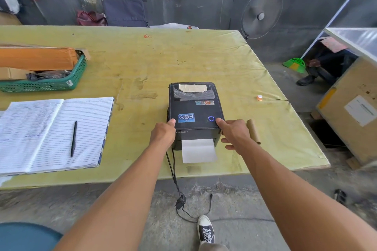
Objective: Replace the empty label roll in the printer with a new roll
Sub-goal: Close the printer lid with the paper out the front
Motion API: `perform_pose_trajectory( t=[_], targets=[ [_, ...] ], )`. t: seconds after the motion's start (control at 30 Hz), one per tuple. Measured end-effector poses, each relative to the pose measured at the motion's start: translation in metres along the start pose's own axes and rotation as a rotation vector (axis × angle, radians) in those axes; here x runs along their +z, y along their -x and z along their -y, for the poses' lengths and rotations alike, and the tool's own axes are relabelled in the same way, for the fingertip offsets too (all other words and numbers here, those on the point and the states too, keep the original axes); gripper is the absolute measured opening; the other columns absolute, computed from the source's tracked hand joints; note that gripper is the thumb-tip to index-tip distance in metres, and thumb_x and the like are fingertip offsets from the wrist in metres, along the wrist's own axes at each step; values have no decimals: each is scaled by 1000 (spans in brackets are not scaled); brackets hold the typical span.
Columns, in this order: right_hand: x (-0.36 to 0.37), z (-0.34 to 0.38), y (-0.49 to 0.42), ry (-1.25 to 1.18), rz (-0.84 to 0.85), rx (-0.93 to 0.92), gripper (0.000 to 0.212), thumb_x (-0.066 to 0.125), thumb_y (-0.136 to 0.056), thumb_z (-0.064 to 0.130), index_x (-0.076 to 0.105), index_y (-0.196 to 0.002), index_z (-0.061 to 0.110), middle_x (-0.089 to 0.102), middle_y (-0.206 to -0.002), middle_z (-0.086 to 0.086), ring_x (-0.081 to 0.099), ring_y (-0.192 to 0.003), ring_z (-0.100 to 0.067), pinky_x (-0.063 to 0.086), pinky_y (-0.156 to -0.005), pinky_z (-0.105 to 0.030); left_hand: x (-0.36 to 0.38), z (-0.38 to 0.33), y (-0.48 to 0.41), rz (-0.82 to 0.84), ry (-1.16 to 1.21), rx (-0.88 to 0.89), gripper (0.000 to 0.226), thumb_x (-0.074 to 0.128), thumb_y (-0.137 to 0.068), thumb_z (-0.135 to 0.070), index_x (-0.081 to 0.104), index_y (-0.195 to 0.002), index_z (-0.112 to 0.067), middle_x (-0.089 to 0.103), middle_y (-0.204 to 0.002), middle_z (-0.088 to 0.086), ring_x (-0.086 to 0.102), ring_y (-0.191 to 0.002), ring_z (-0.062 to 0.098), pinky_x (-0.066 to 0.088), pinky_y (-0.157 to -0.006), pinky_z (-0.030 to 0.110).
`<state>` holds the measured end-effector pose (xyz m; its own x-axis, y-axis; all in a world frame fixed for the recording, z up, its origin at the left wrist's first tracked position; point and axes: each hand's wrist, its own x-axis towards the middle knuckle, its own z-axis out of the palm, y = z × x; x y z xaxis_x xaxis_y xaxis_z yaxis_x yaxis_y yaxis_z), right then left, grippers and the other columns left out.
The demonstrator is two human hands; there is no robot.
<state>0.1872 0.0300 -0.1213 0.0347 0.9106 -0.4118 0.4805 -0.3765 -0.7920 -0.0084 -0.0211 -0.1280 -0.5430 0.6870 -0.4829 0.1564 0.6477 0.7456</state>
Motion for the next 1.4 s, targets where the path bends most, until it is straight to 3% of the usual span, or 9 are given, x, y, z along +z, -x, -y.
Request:
perform_pose_trajectory(
  t=[0.23, 0.5, 0.67, 0.8, 0.9, 1.03, 1.17, 1.3, 1.4],
  targets=[
    [3, 4, 2, 22, -43, 49, 46, 60, -92, 47, 69, -107, 5, 67, -84, -11, 65, -74, -29, 56, -73, -42, -1, -1, -6, 33, -16, -4, 53, 43, -99, -49, 54, -129, -7, 64, -124, 13, 66, -101, 30, 51, -87, 40],
    [4, 1, 1, 5, -54, 62, 45, 61, -91, 49, 71, -102, 6, 66, -79, -12, 71, -85, -34, 56, -70, -40, 2, -5, -3, 19, -37, -18, 49, 42, -100, -45, 53, -129, -7, 63, -122, 11, 68, -97, 28, 44, -67, 34],
    [4, 2, 2, -16, -64, 69, 40, 62, -90, 51, 71, -93, 12, 68, -79, -11, 72, -89, -34, 57, -70, -40, 2, -7, 2, 13, -24, -33, 48, 41, -101, -45, 52, -130, -7, 56, -106, 5, 69, -97, 25, 40, -56, 31],
    [5, 1, 5, -47, -73, 65, 32, 63, -89, 50, 64, -76, 21, 69, -82, -11, 72, -88, -34, 58, -71, -42, 2, -8, 3, 5, -13, -33, 48, 41, -101, -45, 53, -131, -9, 59, -111, 5, 69, -98, 26, 37, -51, 29],
    [6, 2, 9, -69, -84, 61, 34, 63, -91, 48, 58, -68, 23, 71, -90, -15, 72, -90, -35, 58, -72, -43, 2, -6, 3, 11, 7, -22, 46, 42, -101, -44, 53, -131, -11, 62, -124, 8, 68, -98, 28, 36, -51, 29],
    [5, 4, 11, -88, -90, 65, 34, 64, -91, 47, 58, -68, 23, 73, -96, -17, 72, -90, -35, 58, -74, -44, 2, -6, 4, 16, 22, -25, 47, 42, -101, -44, 53, -130, -10, 62, -124, 7, 67, -99, 28, 34, -49, 29],
    [5, 3, 12, -102, -88, 68, 32, 64, -91, 47, 60, -71, 23, 72, -94, -16, 72, -90, -34, 59, -74, -44, 1, -6, 6, 19, 26, -27, 48, 41, -101, -45, 53, -131, -10, 62, -121, 6, 68, -98, 28, 38, -59, 32],
    [5, 3, 12, -111, -80, 68, 32, 63, -91, 48, 60, -70, 24, 70, -88, -12, 72, -89, -33, 58, -73, -42, 2, -7, 8, 25, 46, -26, 47, 40, -102, -45, 53, -130, -9, 58, -110, 3, 68, -101, 27, 35, -51, 30],
    [4, 4, 13, -113, -77, 70, 30, 63, -91, 48, 60, -72, 25, 70, -87, -11, 72, -88, -33, 58, -73, -42, 1, -7, 8, 24, 41, -30, 49, 40, -101, -45, 51, -133, -10, 61, -121, 5, 67, -100, 28, 39, -59, 33]
  ],
)
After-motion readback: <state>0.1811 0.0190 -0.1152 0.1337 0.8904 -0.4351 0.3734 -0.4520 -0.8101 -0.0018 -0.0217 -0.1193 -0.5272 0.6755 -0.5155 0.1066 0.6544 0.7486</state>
